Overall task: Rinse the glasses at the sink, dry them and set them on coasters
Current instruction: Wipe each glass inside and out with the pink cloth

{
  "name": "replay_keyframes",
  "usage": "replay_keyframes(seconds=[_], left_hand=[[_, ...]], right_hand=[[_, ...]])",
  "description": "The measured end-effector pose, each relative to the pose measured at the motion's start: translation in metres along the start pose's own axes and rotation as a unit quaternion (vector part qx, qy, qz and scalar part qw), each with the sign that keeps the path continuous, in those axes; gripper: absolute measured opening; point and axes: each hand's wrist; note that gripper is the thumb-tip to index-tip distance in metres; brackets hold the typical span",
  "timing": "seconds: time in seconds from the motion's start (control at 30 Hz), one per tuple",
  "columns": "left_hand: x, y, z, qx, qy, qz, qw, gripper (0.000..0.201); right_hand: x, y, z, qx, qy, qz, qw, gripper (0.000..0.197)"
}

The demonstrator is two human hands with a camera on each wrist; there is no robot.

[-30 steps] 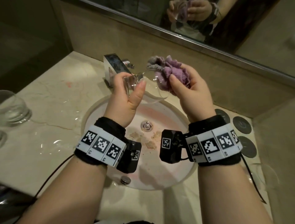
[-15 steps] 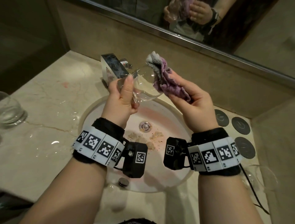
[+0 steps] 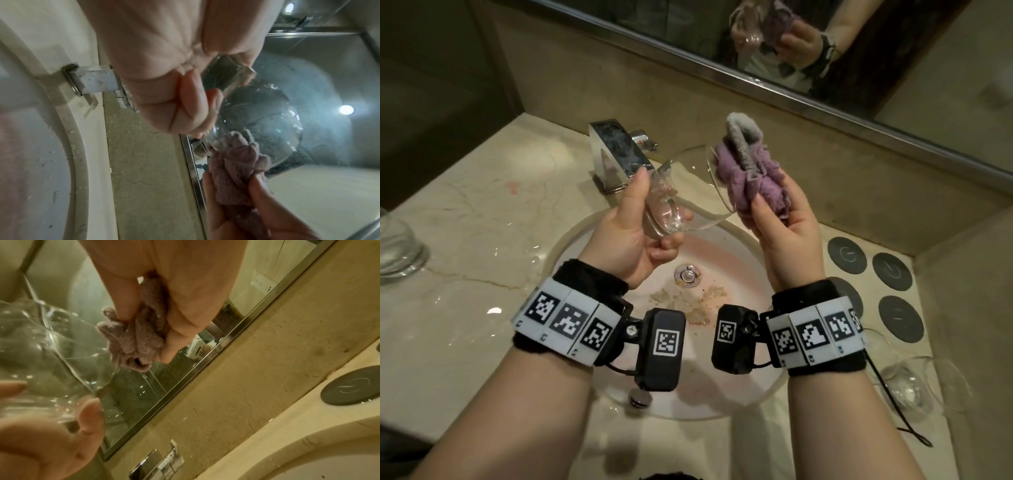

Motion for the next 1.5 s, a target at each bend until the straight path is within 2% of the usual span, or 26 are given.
replay_keyframes(seconds=[0.13,0.23,0.4,0.47,0.57,0.7,0.9,1.07,1.27,1.37,1.5], left_hand=[[-0.003,0.002,0.002,0.011,0.011,0.060,0.998,0.050],[-0.005,0.007,0.003,0.028,-0.011,0.093,0.995,0.054],[-0.003,0.009,0.003,0.106,-0.078,0.177,0.975,0.041],[-0.003,0.011,0.006,0.121,-0.109,0.176,0.971,0.043],[-0.005,0.013,0.011,0.089,-0.127,0.101,0.983,0.045],[-0.006,0.010,0.012,0.038,-0.110,0.006,0.993,0.053],[-0.007,0.009,0.008,0.022,-0.052,0.011,0.998,0.054],[-0.011,0.007,0.010,0.017,-0.032,0.083,0.996,0.044],[-0.013,0.010,0.006,0.040,-0.004,0.219,0.975,0.047],[-0.009,0.012,0.005,0.058,-0.046,0.230,0.970,0.035],[-0.003,0.011,0.005,0.092,-0.116,0.240,0.959,0.023]], right_hand=[[0.003,0.005,0.002,-0.006,0.005,-0.013,1.000,0.036],[0.007,0.012,0.003,-0.040,0.035,-0.040,0.998,0.034],[0.000,0.021,0.003,-0.078,0.101,-0.047,0.991,0.036],[-0.004,0.021,0.002,-0.087,0.122,-0.054,0.987,0.037],[-0.008,0.018,0.000,-0.077,0.115,-0.064,0.988,0.033],[-0.013,0.011,-0.004,-0.067,0.086,-0.090,0.990,0.026],[-0.011,-0.003,-0.002,-0.014,0.013,-0.117,0.993,0.032],[-0.006,-0.004,-0.002,0.062,-0.022,-0.088,0.994,0.033],[0.000,0.006,0.002,0.070,-0.006,-0.080,0.994,0.031],[0.003,0.016,-0.001,0.034,0.027,-0.090,0.995,0.031],[-0.001,0.021,-0.009,-0.027,0.075,-0.115,0.990,0.040]])
Point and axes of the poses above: each hand's wrist, its own z-axis towards the middle knuckle, its own x-axis out of the palm, y = z × x, and after that the axes turned 12 degrees about -y, right-handed
